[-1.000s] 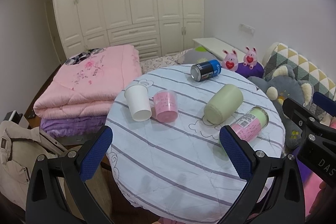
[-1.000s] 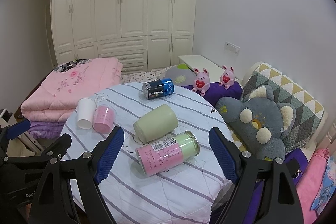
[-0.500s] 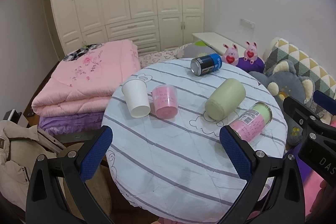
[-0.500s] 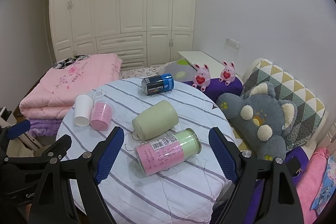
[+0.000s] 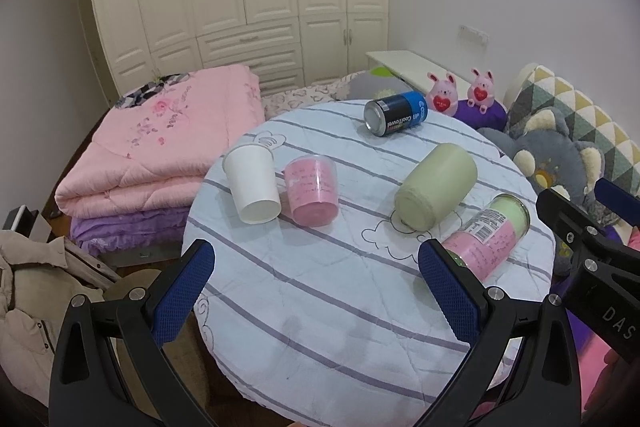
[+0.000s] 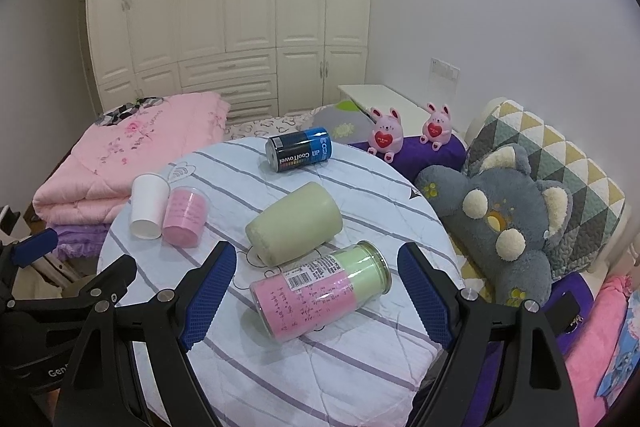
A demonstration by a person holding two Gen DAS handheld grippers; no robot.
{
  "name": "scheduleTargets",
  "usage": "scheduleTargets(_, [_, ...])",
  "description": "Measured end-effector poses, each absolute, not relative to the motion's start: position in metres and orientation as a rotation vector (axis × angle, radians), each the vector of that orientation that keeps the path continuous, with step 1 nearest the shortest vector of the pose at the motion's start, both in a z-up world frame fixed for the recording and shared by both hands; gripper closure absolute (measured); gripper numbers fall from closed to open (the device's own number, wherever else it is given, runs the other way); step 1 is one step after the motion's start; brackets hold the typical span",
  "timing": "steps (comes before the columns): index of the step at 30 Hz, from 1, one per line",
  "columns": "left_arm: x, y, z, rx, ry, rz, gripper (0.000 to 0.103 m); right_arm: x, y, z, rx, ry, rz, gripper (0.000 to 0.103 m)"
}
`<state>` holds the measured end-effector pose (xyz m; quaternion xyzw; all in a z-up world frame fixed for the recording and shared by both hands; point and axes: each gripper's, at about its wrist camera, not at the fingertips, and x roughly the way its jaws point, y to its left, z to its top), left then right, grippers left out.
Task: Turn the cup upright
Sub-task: 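Close the right gripper on the pale green cup's body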
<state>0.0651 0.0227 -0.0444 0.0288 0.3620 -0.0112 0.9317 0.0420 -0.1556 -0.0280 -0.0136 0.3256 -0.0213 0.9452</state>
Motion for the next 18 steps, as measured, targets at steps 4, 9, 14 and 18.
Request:
scheduleTargets(4, [0.074, 0.023, -0.048, 0.058, 0.753, -0.025, 0.000, 0.050, -0.157, -0.033, -0.023, 0.681, -0.048, 0.019])
scheduleTargets(9, [0.085, 0.022, -0.052, 0.058, 0.775, -0.030, 0.000, 0.060, -0.161, -0.038, -0.009, 0.702, -0.055, 0.019])
scheduleTargets(14, [0.095, 0.022, -0.055, 0.057, 0.784, -0.041, 0.000, 0.066, -0.165, -0.042, 0.017, 0.713, -0.070, 0.019])
scheduleTargets(18, [0.106, 0.022, -0.055, 0.067, 0.782, -0.041, 0.000, 0.076, -0.171, -0.048, 0.087, 0.737, -0.078, 0.019])
